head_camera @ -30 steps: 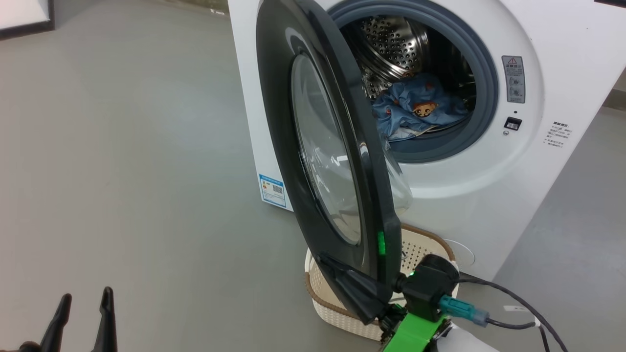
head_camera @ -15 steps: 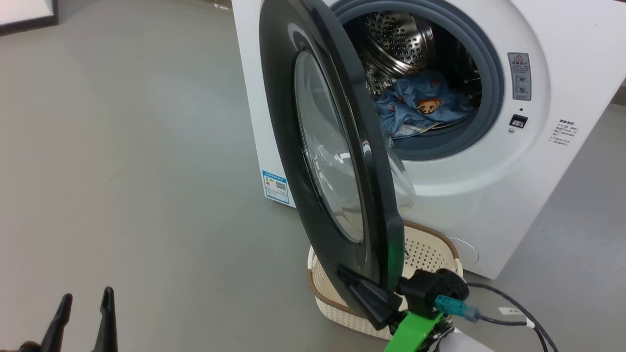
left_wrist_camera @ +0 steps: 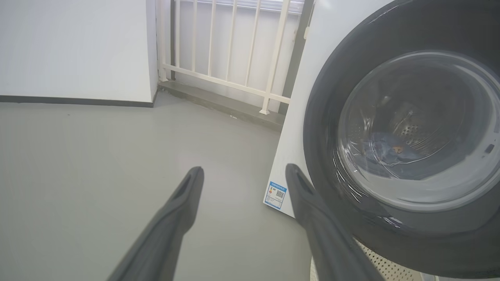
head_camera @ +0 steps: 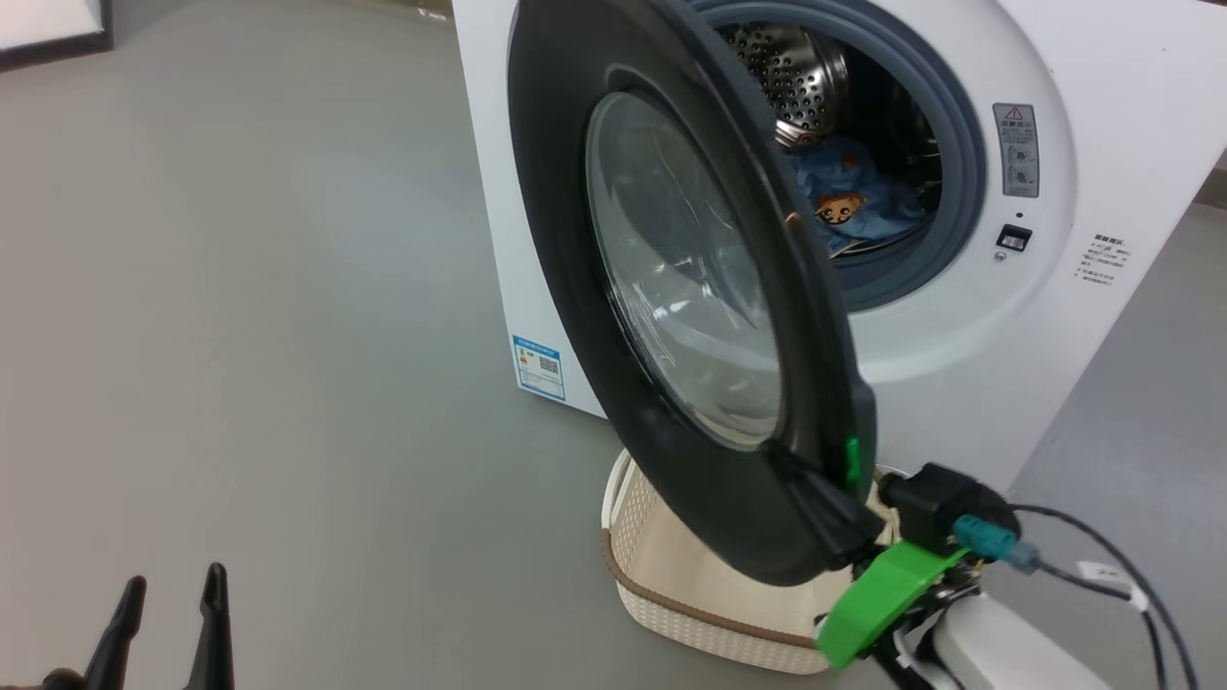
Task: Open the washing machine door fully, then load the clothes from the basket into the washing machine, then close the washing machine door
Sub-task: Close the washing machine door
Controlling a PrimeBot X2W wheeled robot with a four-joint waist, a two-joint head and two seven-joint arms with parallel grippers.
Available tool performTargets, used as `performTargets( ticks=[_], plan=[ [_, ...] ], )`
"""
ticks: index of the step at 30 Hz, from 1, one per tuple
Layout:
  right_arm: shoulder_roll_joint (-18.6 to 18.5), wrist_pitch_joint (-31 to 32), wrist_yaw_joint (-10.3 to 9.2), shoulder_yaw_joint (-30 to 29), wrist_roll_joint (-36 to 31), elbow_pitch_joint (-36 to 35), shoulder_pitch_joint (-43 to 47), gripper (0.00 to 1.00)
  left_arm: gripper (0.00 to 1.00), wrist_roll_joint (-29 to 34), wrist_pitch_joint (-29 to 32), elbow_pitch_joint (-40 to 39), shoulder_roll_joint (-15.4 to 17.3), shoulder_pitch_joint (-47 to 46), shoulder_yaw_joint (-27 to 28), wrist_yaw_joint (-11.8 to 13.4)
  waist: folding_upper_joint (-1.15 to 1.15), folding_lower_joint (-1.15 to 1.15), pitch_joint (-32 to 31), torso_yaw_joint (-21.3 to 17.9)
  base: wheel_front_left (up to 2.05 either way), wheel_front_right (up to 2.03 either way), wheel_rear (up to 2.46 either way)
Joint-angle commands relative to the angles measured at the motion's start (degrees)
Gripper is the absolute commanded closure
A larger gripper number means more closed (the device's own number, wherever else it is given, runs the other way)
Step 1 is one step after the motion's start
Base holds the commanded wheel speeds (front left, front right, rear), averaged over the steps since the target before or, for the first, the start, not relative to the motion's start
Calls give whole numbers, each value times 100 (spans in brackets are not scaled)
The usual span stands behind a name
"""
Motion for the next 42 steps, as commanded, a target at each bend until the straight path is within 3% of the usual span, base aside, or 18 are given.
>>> performTargets(
  ticks=[1,19,42],
  plan=[
    [-76,-29,-2,-208,-49,-88,78,100,0,-36,-61,-61,184,-204,147,4,0,0,-1,-4,0,0,0],
    [-261,-29,-2,-1357,-146,305,-422,100,0,-207,-61,-65,200,-551,49,4,0,0,696,-142,0,0,0],
    [-888,-29,-2,-1780,-412,704,-2459,100,0,-504,-61,-464,-172,-1250,241,4,0,0,2183,-189,0,0,0]
  ],
)
